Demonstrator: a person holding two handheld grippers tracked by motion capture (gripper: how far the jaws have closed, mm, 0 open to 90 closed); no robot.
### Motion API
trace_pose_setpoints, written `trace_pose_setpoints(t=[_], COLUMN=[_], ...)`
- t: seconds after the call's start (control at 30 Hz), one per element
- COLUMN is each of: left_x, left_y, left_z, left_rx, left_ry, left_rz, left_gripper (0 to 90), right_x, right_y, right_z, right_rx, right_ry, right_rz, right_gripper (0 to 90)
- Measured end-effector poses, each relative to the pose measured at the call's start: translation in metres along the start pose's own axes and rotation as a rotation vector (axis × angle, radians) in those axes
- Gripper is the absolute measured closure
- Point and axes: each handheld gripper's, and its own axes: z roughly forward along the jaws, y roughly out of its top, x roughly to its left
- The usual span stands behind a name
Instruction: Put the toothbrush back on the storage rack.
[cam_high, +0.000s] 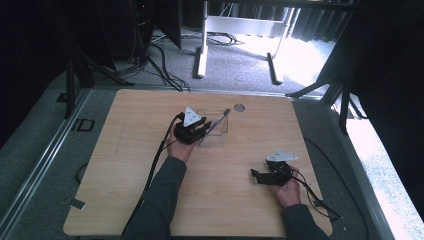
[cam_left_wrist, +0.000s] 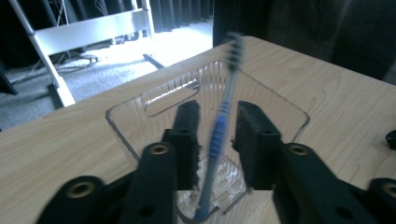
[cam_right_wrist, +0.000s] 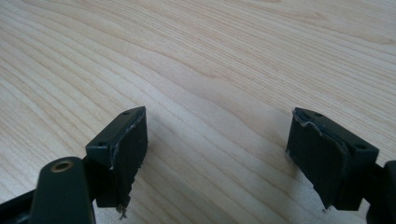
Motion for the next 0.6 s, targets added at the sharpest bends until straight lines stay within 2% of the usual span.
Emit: trace_pose_setpoints(t=[0.17, 0.2, 0.23, 0.3, 0.33, 0.37, 0.4, 0.43, 0.47, 0.53, 0.57, 0.6], left_x=[0.004, 0.008, 0.008, 0.017, 0.017, 0.02, 0.028, 0.028, 0.039, 0.053, 0.053, 0.058], left_y=[0.004, 0.004, 0.004, 0.001, 0.001, -0.001, -0.009, -0.009, -0.02, -0.038, -0.038, -0.048], left_z=[-0.013, -0.02, -0.02, -0.031, -0.031, -0.035, -0.043, -0.043, -0.046, -0.041, -0.041, -0.039], left_rx=[-0.032, -0.037, -0.037, -0.017, -0.017, -0.003, 0.03, 0.03, 0.109, 0.253, 0.253, 0.306], left_ry=[0.003, 0.023, 0.023, 0.065, 0.065, 0.085, 0.126, 0.126, 0.15, 0.153, 0.153, 0.177], left_rz=[-0.029, -0.042, -0.042, -0.069, -0.069, -0.079, -0.096, -0.096, -0.131, -0.16, -0.16, -0.149], left_gripper=[60.2, 57.8, 56.8, 54.4, 53.5, 52.8, 51.7, 50.9, 49.2, 45.2, 45.3, 45.3], right_x=[0.0, 0.0, 0.0, 0.0, 0.0, 0.0, 0.0, 0.0, 0.0, 0.0, 0.0, 0.0], right_y=[0.0, 0.0, 0.0, 0.0, 0.0, 0.0, 0.0, 0.0, 0.0, 0.0, 0.0, 0.0], right_z=[0.0, 0.0, 0.0, 0.0, 0.0, 0.0, 0.0, 0.0, 0.0, 0.0, 0.0, 0.0], right_rx=[0.0, 0.0, 0.0, 0.0, 0.0, 0.0, 0.0, 0.0, 0.0, 0.001, 0.001, 0.001], right_ry=[0.0, 0.0, 0.0, 0.0, 0.0, 0.0, 0.0, 0.0, 0.0, 0.0, 0.0, 0.0], right_rz=[0.0, 0.0, 0.0, -0.001, 0.0, 0.0, 0.0, 0.0, 0.0, 0.001, 0.0, 0.0], right_gripper=[20.1, 20.1, 20.1, 20.1, 20.1, 20.1, 20.1, 20.1, 20.1, 20.1, 20.1, 20.1])
